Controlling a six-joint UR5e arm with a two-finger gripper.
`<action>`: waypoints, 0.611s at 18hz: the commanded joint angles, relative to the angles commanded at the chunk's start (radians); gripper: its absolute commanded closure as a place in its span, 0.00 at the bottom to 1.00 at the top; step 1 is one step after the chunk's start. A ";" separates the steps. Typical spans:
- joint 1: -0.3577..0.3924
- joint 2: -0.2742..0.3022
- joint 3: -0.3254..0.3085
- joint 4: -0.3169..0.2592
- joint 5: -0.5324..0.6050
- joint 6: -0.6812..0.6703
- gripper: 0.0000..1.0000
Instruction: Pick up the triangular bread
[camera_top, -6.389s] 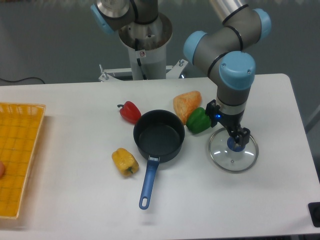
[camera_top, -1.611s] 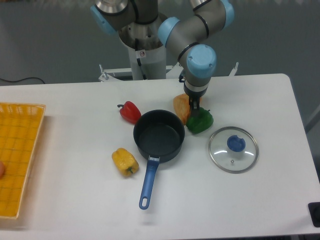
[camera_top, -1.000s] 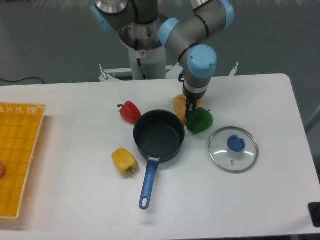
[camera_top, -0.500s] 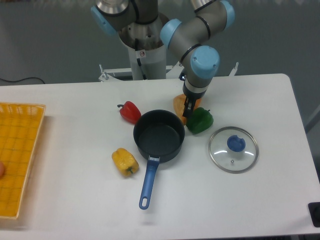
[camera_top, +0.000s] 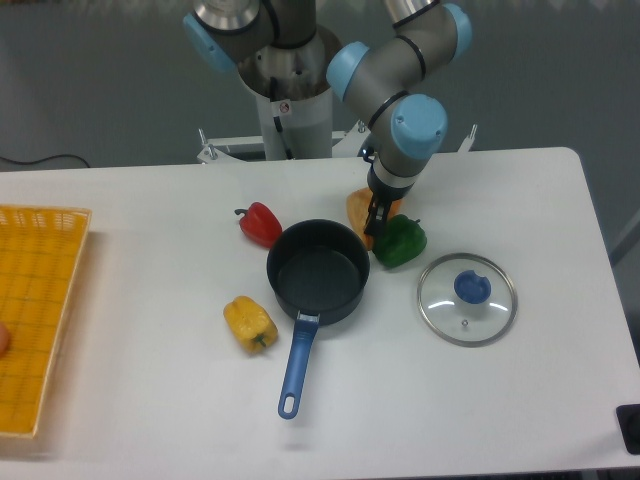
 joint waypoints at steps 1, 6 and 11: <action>0.000 -0.002 0.003 0.002 0.000 0.000 0.00; 0.002 -0.018 0.005 0.017 0.002 0.002 0.00; 0.015 -0.021 -0.009 0.037 0.002 0.002 0.16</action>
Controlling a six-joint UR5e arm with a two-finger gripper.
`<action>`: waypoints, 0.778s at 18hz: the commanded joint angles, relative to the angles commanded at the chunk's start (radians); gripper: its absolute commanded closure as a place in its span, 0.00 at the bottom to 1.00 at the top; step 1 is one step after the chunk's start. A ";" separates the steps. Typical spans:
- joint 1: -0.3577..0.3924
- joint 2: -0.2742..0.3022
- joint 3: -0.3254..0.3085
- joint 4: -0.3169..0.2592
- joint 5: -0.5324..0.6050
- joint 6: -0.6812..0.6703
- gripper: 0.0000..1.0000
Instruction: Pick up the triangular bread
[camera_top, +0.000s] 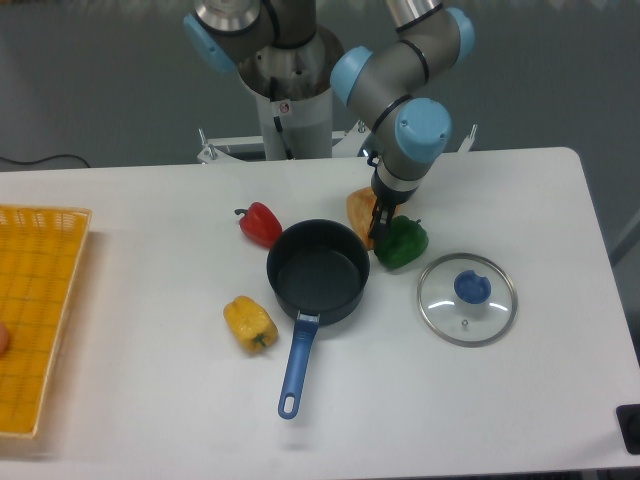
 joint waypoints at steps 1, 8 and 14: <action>0.000 0.000 0.002 0.000 0.000 -0.002 0.23; -0.006 0.005 0.009 -0.003 0.005 -0.029 0.44; -0.011 0.005 0.047 -0.012 0.014 -0.061 0.52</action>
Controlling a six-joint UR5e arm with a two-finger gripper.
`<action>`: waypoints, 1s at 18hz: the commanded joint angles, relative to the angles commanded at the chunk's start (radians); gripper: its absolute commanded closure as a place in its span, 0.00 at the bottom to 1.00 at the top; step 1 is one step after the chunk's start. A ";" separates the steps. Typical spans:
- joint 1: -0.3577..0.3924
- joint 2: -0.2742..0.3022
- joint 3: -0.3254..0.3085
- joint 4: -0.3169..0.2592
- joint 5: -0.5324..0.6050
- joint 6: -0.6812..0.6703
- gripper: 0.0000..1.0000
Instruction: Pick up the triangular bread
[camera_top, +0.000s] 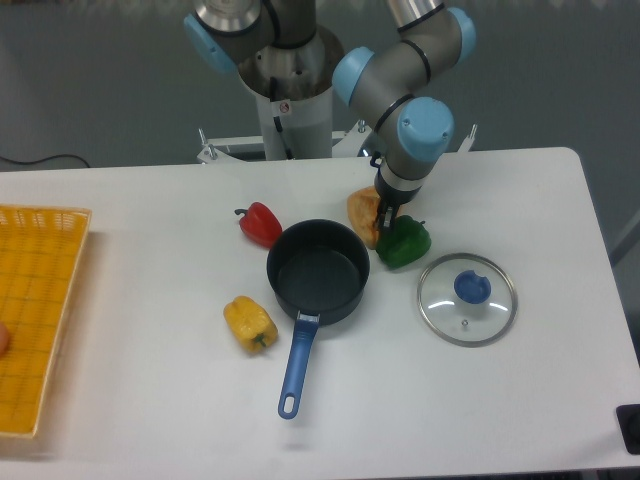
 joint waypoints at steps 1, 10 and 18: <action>-0.003 0.000 0.002 0.000 0.000 0.000 0.55; -0.008 0.006 0.060 -0.083 0.000 -0.034 0.57; -0.012 0.031 0.104 -0.175 0.000 -0.045 0.57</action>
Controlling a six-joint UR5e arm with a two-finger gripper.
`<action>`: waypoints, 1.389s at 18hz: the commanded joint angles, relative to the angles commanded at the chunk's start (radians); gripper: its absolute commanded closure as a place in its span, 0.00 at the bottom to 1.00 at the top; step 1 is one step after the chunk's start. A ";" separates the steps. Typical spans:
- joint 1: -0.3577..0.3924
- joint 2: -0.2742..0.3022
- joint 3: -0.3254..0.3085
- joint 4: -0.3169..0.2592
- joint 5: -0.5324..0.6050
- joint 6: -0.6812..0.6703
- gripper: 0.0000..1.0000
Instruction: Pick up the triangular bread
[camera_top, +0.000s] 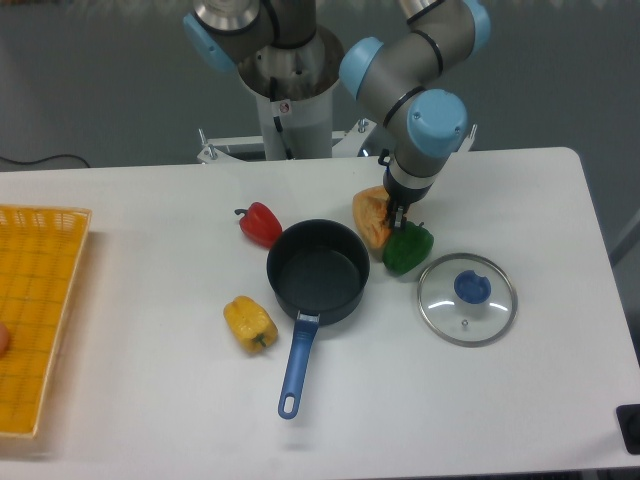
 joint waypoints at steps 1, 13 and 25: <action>0.000 0.003 0.009 -0.015 0.000 -0.005 0.57; -0.017 0.002 -0.037 -0.007 0.023 -0.049 0.00; -0.045 -0.055 -0.046 0.093 0.072 -0.049 0.00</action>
